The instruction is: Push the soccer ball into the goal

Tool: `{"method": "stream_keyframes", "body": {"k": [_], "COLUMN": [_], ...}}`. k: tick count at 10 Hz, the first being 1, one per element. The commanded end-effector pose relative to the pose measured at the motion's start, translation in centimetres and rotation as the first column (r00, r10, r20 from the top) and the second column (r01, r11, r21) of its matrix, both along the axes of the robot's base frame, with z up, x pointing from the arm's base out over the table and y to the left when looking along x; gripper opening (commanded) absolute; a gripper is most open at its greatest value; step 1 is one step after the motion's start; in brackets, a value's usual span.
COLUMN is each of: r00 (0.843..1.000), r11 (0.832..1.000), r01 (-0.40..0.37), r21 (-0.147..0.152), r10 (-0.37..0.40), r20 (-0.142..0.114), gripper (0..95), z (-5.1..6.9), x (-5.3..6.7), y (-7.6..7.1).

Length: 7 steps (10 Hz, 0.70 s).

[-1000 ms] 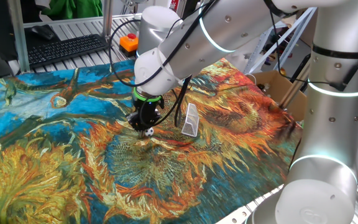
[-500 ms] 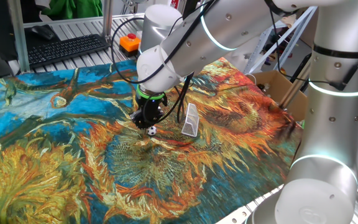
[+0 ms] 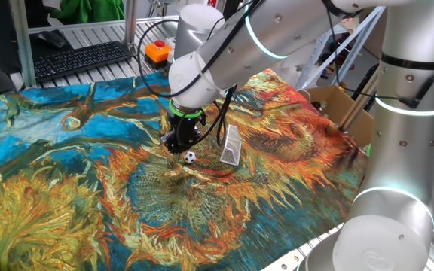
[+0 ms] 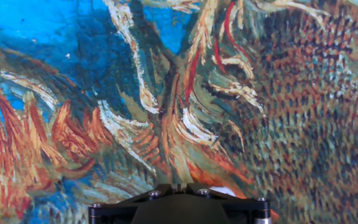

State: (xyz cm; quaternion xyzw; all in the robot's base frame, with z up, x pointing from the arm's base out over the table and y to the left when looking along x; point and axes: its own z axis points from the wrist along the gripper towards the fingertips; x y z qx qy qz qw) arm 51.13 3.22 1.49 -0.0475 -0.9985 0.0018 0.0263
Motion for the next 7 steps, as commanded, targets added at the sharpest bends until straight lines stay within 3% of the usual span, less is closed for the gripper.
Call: {"method": "stream_keyframes", "body": {"k": [1,7], "r00": [1.0,1.0], "r11": [1.0,1.0], "r01": [0.014,0.017], "r21": [0.001,0.0], "r10": [-0.014,-0.017], "r20": [-0.011,-0.006], "gripper": [0.0,0.0], "z": [0.5,0.1], "x": [-0.7,-4.0], "y": [0.5,-0.3]}}
